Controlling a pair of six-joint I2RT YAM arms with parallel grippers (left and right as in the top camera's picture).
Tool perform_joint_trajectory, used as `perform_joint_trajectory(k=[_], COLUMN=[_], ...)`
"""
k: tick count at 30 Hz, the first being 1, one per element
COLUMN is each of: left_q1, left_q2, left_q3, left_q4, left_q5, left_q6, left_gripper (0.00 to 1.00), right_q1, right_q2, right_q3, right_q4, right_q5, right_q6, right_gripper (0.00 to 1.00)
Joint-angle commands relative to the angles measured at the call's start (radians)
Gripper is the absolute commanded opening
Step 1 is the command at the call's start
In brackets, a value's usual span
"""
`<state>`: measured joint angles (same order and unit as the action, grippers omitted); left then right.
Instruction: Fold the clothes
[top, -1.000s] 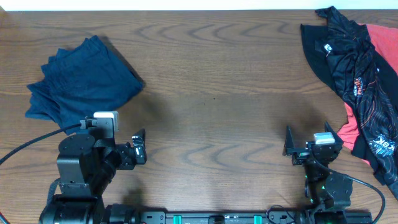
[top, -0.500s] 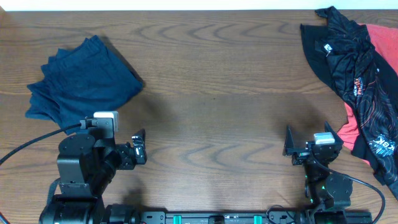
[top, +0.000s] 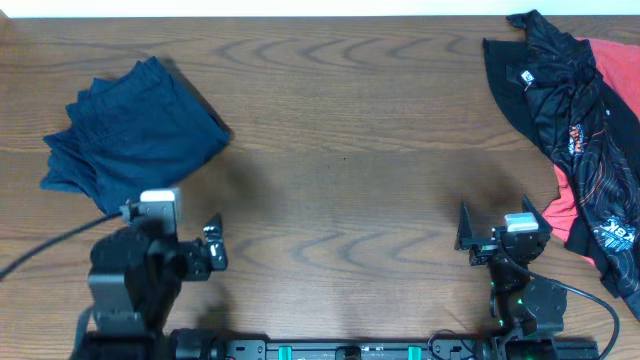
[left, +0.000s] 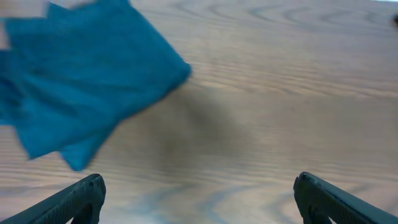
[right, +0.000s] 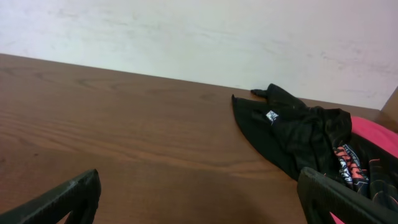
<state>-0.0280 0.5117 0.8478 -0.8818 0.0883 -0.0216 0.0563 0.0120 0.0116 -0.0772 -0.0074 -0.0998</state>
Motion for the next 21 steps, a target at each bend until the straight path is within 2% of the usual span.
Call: perform_joint_trajectory(k=[1,5,10,15,18,21], left_q1=[0.018,0.026,0.032,0.032,0.032,0.032], left_q2=[-0.095,-0.228,-0.364,-0.436,-0.459,-0.485], left_q3=[-0.094,-0.286,-0.551,-0.736,-0.808,-0.844], left_q4=[0.029,0.167,0.479,0.752,0.848,0.848], left_q5=[-0.060,-0.060,-0.059,-0.051,-0.051,-0.051], left_q6=[0.050,0.080,0.100,0.100,0.100,0.100], left_gripper=[0.98,0.98,0.98,0.98,0.98,0.98], right_q1=[-0.027,-0.027,-0.027,-0.027,-0.027,-0.027], right_q2=[-0.005,-0.005,-0.005,-0.005,-0.005,-0.005], right_q3=[-0.005,-0.005,-0.005,-0.005,-0.005,-0.005], right_q4=[0.002,0.002,0.002,0.002,0.002,0.002], right_q5=[0.000,0.000,0.000,0.000,0.000,0.000], right_q6=[-0.017,-0.018,-0.017,-0.018,-0.018,-0.018], right_gripper=[0.99,0.99,0.99,0.99,0.99,0.99])
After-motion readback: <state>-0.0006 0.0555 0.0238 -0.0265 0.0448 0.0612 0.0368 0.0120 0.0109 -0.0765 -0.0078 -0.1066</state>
